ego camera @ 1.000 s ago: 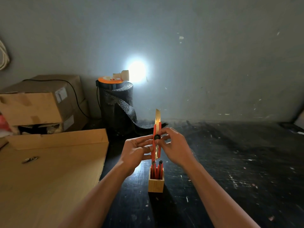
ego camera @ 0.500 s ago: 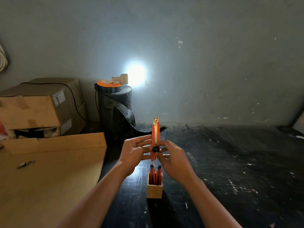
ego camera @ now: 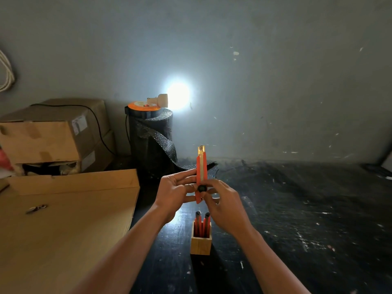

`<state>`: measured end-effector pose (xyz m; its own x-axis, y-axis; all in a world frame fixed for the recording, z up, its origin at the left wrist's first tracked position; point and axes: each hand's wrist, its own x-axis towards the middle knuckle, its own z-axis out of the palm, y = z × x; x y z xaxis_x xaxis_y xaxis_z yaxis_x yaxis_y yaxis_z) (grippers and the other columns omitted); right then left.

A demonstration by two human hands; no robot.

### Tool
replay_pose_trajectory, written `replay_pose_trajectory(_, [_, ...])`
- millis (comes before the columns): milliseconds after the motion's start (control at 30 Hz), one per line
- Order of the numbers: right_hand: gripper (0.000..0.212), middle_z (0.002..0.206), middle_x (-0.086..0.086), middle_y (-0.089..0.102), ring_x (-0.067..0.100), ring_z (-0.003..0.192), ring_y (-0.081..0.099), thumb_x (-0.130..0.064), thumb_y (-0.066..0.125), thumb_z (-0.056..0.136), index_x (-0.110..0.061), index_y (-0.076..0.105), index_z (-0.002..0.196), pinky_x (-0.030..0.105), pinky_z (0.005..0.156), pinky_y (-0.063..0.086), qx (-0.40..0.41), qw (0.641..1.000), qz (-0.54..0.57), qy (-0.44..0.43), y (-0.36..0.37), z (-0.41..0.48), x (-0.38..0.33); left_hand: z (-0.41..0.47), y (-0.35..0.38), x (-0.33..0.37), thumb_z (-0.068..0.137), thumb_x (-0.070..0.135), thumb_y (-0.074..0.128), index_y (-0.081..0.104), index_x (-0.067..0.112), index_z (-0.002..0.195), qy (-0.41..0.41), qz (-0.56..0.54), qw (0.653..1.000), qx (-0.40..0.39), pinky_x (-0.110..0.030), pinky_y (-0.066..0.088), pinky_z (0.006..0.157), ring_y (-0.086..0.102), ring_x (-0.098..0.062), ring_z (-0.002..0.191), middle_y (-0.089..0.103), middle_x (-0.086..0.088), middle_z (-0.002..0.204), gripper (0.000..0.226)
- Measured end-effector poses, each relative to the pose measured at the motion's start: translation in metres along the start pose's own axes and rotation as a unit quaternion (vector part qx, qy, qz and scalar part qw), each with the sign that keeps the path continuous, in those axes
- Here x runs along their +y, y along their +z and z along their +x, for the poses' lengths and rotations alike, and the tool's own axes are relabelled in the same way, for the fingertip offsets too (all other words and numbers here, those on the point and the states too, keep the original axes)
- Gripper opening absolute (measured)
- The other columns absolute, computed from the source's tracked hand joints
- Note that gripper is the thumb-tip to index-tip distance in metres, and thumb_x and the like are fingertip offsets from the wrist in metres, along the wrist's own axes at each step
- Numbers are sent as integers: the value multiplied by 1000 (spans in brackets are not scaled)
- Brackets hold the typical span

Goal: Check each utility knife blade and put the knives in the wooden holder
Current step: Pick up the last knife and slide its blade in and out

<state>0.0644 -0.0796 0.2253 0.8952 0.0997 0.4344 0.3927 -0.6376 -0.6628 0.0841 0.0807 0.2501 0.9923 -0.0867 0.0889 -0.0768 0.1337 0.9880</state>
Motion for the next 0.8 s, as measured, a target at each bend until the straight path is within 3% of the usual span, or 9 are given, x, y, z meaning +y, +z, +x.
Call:
replay_pose_trajectory(133, [20, 98, -20, 60, -12, 77, 58, -37, 69, 90, -31, 55, 103, -2, 62, 44, 25, 999, 20, 27, -3, 0, -4, -2, 3, -1, 89, -13, 65, 73, 9, 122, -3, 15, 1000, 2, -49, 65, 78, 79, -27, 93, 81, -8, 106, 40])
replay_pose_trajectory(233, [31, 105, -22, 61, -13, 81, 58, -39, 66, 93, -31, 55, 120, 3, 60, 43, 10, 1000, 18, 19, -5, -2, -3, -2, 3, -1, 89, -11, 66, 73, 8, 123, 2, 21, 1000, 7, -47, 65, 77, 80, -25, 92, 81, -7, 105, 39])
replay_pose_trajectory(333, [35, 120, -11, 66, -11, 85, 57, -26, 64, 97, -32, 57, 130, 2, 66, 44, -6, 1000, 4, 7, -7, -1, 0, -2, 3, 1, 89, -12, 66, 73, 8, 122, 3, 16, 1000, 6, -35, 65, 67, 80, -23, 89, 82, -6, 102, 38])
replay_pose_trajectory(433, [22, 112, -14, 65, -10, 82, 56, -29, 66, 95, -31, 61, 116, 8, 75, 49, -8, 1000, 7, 27, -8, 1, -1, -1, 5, 2, 89, -14, 65, 73, 9, 122, -2, 17, 1000, 4, -32, 64, 64, 80, -22, 88, 82, -5, 101, 40])
replay_pose_trajectory(533, [21, 97, -22, 59, -10, 77, 56, -41, 69, 89, -32, 54, 101, 5, 64, 40, 2, 998, 19, 57, -8, 2, -1, -2, 6, 0, 89, -15, 64, 72, 9, 122, -10, 15, 1000, -1, -38, 65, 67, 80, -24, 90, 82, -6, 103, 42])
replay_pose_trajectory(600, [25, 95, -24, 59, -8, 77, 58, -45, 68, 88, -32, 53, 103, 6, 64, 39, 8, 997, 33, 65, -8, 2, 1, -2, 7, -1, 88, -16, 63, 73, 10, 121, -15, 12, 1000, -3, -39, 65, 67, 80, -23, 90, 82, -6, 102, 43])
replay_pose_trajectory(700, [28, 107, -25, 58, -6, 84, 60, -40, 67, 92, -41, 51, 116, 10, 71, 46, -8, 998, 49, 42, -9, 1, 3, -1, 6, -1, 88, -16, 63, 73, 10, 119, -19, 3, 1000, 1, -31, 63, 60, 81, -22, 86, 82, -4, 97, 42])
replay_pose_trajectory(800, [29, 114, -20, 60, 0, 90, 63, -27, 67, 95, -42, 57, 117, 25, 86, 58, -21, 999, 33, 27, -9, 3, 4, 1, 4, -1, 88, -13, 66, 73, 9, 120, -18, 3, 1000, 8, -30, 63, 61, 80, -21, 86, 82, -5, 98, 39])
